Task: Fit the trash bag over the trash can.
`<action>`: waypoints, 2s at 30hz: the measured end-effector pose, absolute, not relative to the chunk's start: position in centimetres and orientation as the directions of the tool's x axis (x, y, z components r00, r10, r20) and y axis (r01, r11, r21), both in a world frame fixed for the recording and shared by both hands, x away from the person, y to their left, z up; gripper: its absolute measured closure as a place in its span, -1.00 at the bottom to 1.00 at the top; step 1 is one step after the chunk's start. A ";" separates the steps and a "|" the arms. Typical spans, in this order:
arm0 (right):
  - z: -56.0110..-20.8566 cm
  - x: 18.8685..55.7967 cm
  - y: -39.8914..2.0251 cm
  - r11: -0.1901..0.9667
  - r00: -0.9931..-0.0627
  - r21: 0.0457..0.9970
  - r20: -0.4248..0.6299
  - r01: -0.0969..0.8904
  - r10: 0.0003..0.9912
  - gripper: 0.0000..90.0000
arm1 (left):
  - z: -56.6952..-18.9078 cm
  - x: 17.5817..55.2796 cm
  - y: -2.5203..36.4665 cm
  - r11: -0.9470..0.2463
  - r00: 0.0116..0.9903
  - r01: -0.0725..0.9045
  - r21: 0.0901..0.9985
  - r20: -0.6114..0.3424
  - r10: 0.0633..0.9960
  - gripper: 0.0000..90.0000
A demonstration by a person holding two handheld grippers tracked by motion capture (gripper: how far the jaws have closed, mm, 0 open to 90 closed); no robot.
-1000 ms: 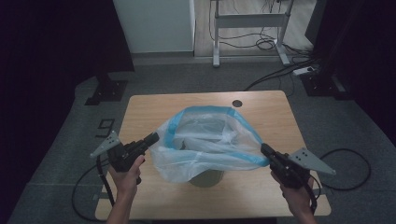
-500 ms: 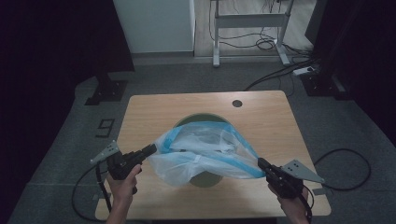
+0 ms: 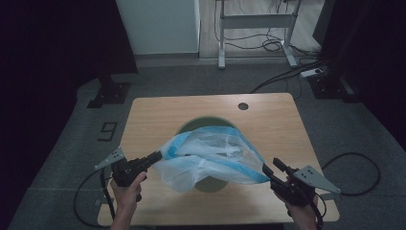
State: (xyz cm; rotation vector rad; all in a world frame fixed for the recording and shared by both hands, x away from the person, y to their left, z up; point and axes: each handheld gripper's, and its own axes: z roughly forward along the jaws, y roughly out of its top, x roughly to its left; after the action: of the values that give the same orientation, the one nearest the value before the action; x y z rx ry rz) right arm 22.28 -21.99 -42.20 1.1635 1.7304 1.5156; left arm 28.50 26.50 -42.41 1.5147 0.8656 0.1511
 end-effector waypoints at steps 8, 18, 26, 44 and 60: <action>-40.4 22.1 -19.7 0.016 -0.604 0.970 0.138 0.242 0.785 -0.01 | -42.0 28.6 26.2 0.106 0.702 0.416 0.903 -0.393 0.594 0.97; -43.4 22.8 -17.3 0.009 -0.639 0.960 0.179 0.280 0.749 -0.26 | -42.5 28.9 26.0 0.113 0.695 0.428 0.897 -0.406 0.593 0.98; -44.4 22.6 -16.2 0.044 -0.648 0.973 0.116 0.225 0.753 0.44 | -42.7 29.0 25.7 0.114 0.693 0.433 0.894 -0.411 0.593 0.98; -47.5 21.9 -15.9 0.172 -0.750 0.957 0.063 0.232 0.658 0.98 | -43.6 29.5 26.1 0.093 0.664 0.481 0.872 -0.432 0.611 0.97; -49.5 24.3 -16.2 0.235 -0.713 0.907 0.094 0.349 0.695 0.98 | -44.2 30.2 25.8 0.054 0.642 0.534 0.844 -0.446 0.623 0.96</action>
State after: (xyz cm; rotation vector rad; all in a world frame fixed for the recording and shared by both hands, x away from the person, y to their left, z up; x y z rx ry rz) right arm 24.28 -16.20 -49.53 0.9675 2.1850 1.4699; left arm 30.16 25.77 -44.25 1.5973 0.9801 0.0879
